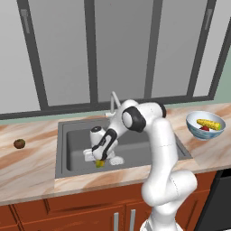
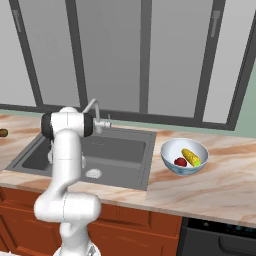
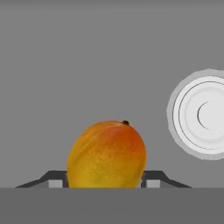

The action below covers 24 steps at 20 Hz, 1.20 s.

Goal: There is a mixed pile of frozen fruits and vegetables on the counter. Locate all the frozen vegetables and place the items in a bowl on the counter. Take all the frozen fruits and defrost them in a running sink.

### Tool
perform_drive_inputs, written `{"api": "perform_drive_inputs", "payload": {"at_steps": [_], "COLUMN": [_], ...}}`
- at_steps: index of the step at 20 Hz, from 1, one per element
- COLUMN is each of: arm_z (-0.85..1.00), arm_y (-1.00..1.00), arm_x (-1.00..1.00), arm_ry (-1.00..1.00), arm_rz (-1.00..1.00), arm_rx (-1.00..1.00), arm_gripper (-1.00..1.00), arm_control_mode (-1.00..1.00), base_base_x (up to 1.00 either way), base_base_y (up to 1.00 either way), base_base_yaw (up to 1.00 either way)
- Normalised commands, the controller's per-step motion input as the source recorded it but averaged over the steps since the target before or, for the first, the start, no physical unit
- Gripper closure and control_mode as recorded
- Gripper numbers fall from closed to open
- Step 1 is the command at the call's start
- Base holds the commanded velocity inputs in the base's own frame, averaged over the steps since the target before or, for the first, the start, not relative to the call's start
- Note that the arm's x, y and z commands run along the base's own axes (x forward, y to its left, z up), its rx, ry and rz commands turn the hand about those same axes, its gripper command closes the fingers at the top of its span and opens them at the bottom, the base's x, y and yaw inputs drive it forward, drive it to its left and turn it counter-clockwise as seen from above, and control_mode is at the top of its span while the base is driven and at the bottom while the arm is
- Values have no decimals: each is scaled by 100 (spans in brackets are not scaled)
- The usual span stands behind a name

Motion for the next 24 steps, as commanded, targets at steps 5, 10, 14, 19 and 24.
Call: {"api": "perform_drive_inputs", "payload": {"at_steps": [5,10,14,19,24], "arm_z": [-10,0,27,82,100], "arm_y": [1,0,9,12,2], "arm_x": [6,2,-1,-18,-28], "arm_ry": [0,-1,-7,-12,-9], "arm_rz": [0,0,-4,-7,-10], "arm_rx": [0,0,0,1,5], "arm_gripper": [-100,-100,-100,-100,-100], "arm_control_mode": [-100,-100,-100,-100,-100], "base_base_x": [0,0,0,0,0], "base_base_y": [0,0,0,0,0], "base_base_yaw": [0,0,0,0,0]}}
